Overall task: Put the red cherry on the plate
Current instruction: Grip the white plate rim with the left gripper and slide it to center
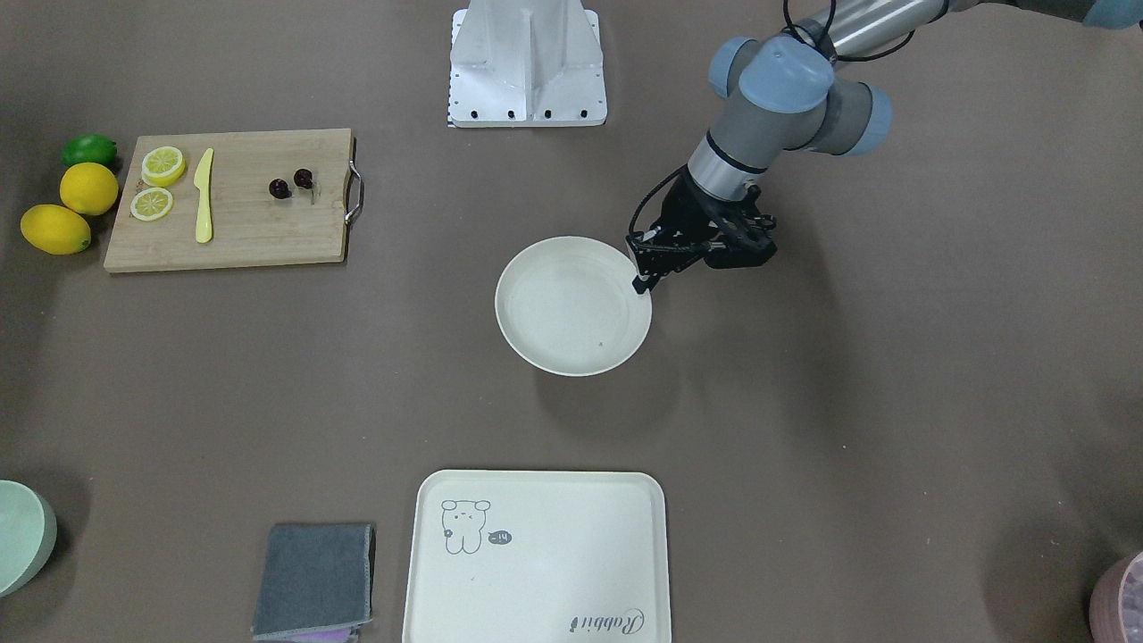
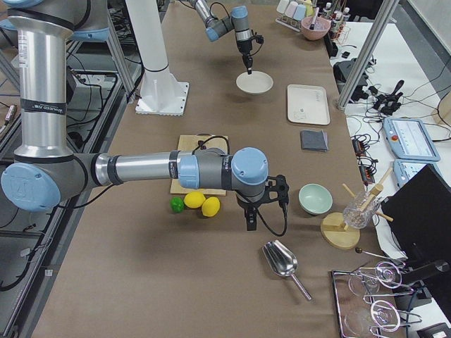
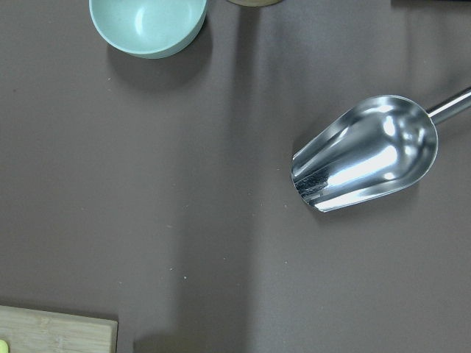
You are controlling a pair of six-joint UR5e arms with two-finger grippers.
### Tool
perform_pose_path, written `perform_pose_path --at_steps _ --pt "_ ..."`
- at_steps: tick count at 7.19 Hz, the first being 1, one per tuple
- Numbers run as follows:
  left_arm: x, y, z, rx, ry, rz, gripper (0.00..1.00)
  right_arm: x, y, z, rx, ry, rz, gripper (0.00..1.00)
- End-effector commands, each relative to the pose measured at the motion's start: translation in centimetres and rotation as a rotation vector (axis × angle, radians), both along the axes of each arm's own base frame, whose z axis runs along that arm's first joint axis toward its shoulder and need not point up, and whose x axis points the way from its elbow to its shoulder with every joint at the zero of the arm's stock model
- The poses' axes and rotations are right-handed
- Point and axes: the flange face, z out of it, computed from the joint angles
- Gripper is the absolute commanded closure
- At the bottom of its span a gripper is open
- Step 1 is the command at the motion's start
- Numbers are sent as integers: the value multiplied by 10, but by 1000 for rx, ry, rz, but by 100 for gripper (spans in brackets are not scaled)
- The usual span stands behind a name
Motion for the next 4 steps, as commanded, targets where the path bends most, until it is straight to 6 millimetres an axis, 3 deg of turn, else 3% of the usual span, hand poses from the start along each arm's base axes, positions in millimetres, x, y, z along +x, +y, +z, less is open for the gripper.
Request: perform_pose_path --at_steps 1,2,3,4 --pt "53 49 6 7 -33 -10 100 -8 -3 -18 23 1 -4 0" --pt "61 56 10 7 -43 -3 100 -26 -7 -39 5 -4 6 0" --pt "64 56 10 6 -46 0 100 -51 -14 -73 -7 -17 18 0" --pt "64 57 10 0 -58 1 84 -85 -15 -113 -24 -33 21 0"
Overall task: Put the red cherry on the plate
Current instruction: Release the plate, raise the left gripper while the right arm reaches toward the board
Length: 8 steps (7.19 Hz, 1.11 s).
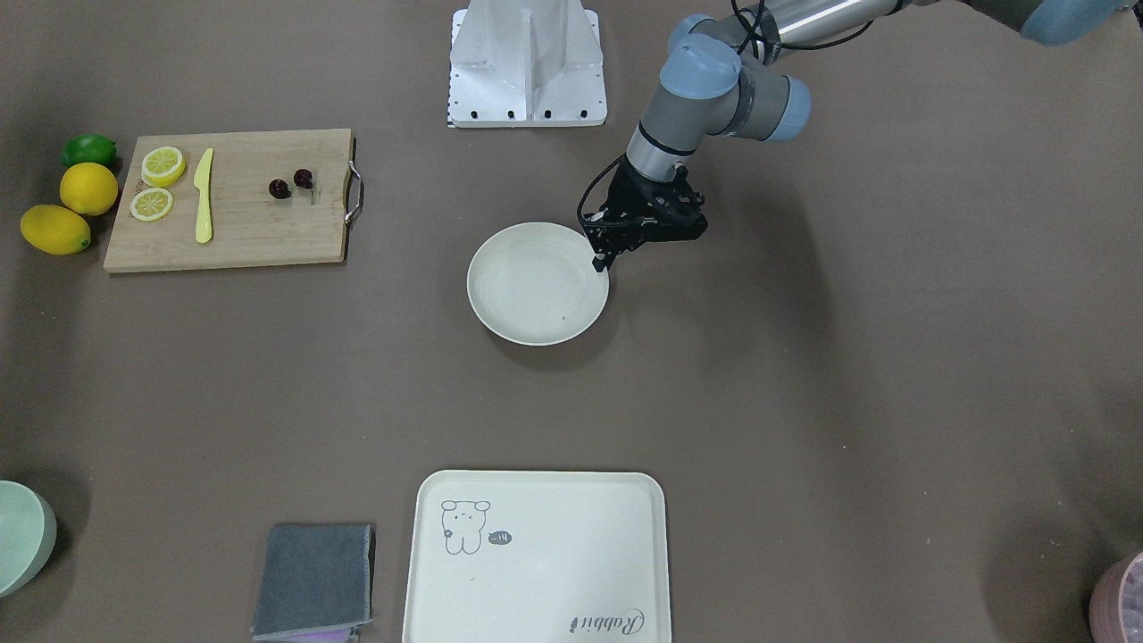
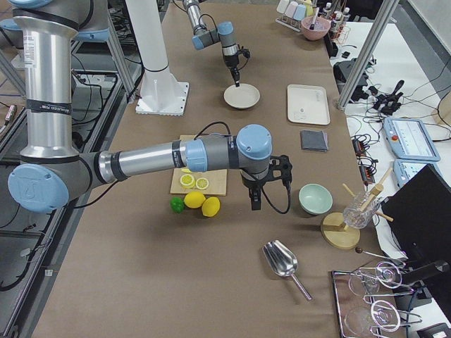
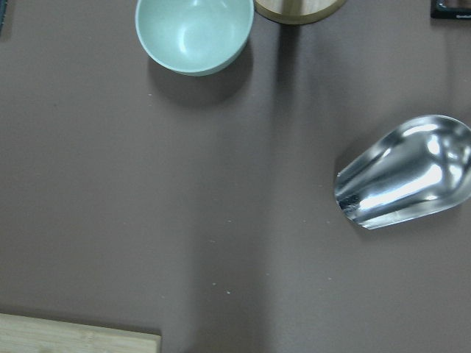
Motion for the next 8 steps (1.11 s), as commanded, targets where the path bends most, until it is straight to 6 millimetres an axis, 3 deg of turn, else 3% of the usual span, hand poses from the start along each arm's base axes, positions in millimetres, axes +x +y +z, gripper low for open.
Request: perform_pose_path --at_steps 1,2,4,5,7,8 --pt "4 2 2 -8 -28 1 4 -58 -7 -82 -3 -39 9 0" --pt "3 1 1 -6 -26 -2 3 -86 -4 -105 5 -48 -19 0" --pt "-14 -20 -3 5 -21 -34 3 -145 29 -170 4 -99 -58 0" --pt "-28 -37 -3 47 -34 -41 3 -168 39 -179 37 -106 -92 0" --pt "-61 -73 -2 189 -91 -33 3 -224 63 -172 166 -70 -180 0" --pt "-69 -81 1 196 -103 -45 3 -254 83 -158 241 -36 -216 0"
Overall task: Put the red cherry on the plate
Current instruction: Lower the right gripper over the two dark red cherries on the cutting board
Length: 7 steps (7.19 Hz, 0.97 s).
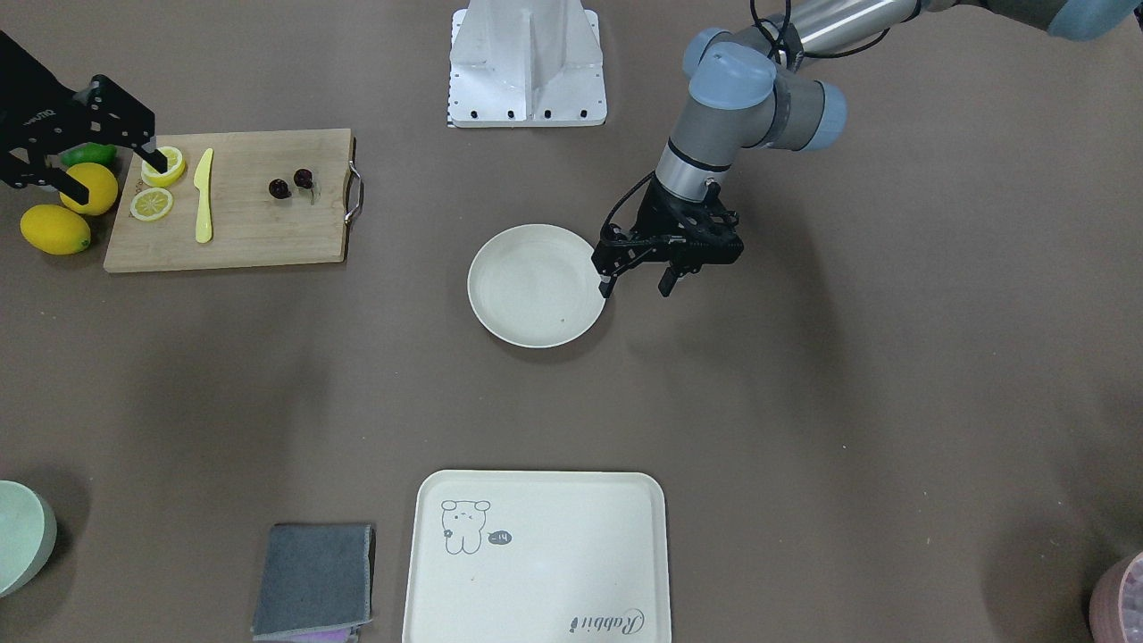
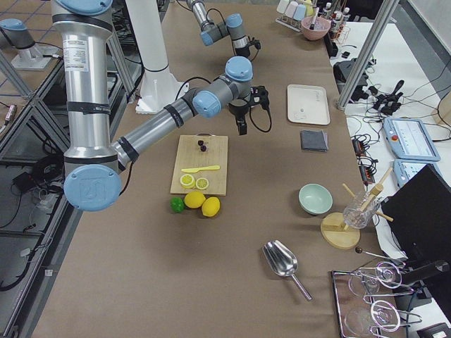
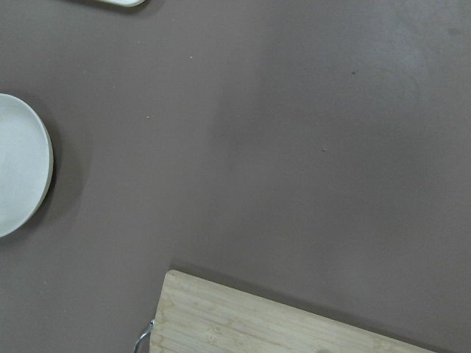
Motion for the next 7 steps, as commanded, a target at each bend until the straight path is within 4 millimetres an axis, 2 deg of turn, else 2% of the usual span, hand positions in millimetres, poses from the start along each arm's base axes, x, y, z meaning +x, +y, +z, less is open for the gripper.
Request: perform_pose_path --at_steps 1,2,3,5,7 --pt "-15 -15 5 35 -25 -13 3 -62 43 18 159 41 -73 0" --pt "-14 -17 7 35 -33 -19 3 -86 56 21 192 72 -98 0" --pt "-18 -21 9 32 -38 -26 3 -119 75 24 249 118 -118 0" --pt "-28 -34 15 24 -81 -39 3 -174 121 14 204 92 -101 0" --pt "-37 -42 18 22 -85 -53 2 -207 154 21 181 117 -84 0"
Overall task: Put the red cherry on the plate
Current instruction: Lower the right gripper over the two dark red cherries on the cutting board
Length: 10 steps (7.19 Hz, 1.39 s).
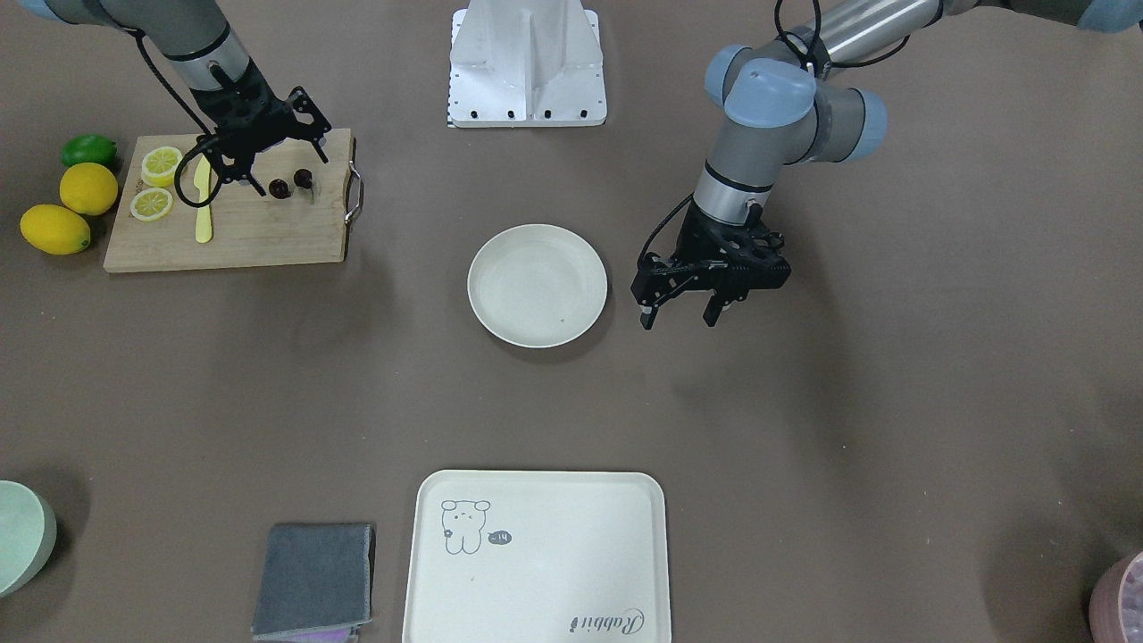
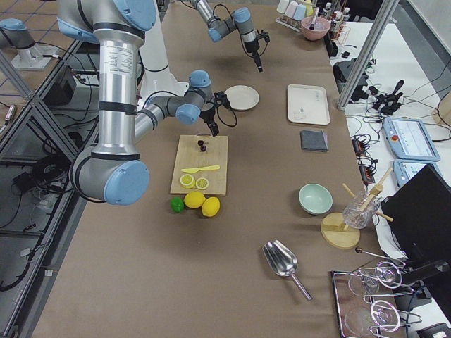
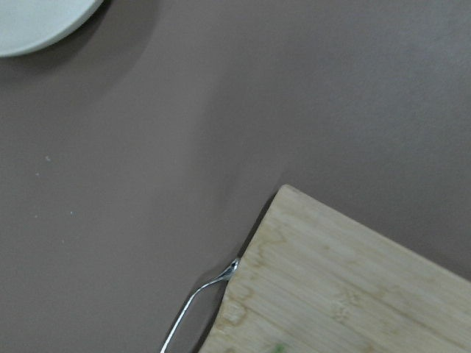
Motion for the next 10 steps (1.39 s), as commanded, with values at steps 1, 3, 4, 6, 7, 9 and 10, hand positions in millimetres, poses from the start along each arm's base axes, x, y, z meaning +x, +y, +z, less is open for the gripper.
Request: perform_pose_path --at_steps 1,3,4,6,7,9,10 --pt "-6 -5 2 -1 -6 -10 3 -28 29 4 -85 4 50 0" --pt "-6 -5 3 -1 -6 -10 3 -29 30 17 -110 29 62 16" --pt "-5 -5 3 -1 -6 -8 3 -33 29 27 -118 49 66 16" --pt "-2 -2 3 -2 -6 -4 3 -35 29 36 -142 65 82 16" --pt "-1 -1 3 -2 -6 -1 2 -35 28 38 -153 68 94 16" --pt "0 0 1 1 -2 0 2 -37 30 40 -199 68 129 26" --pt "1 1 1 0 -3 2 3 -37 30 41 -201 69 130 39"
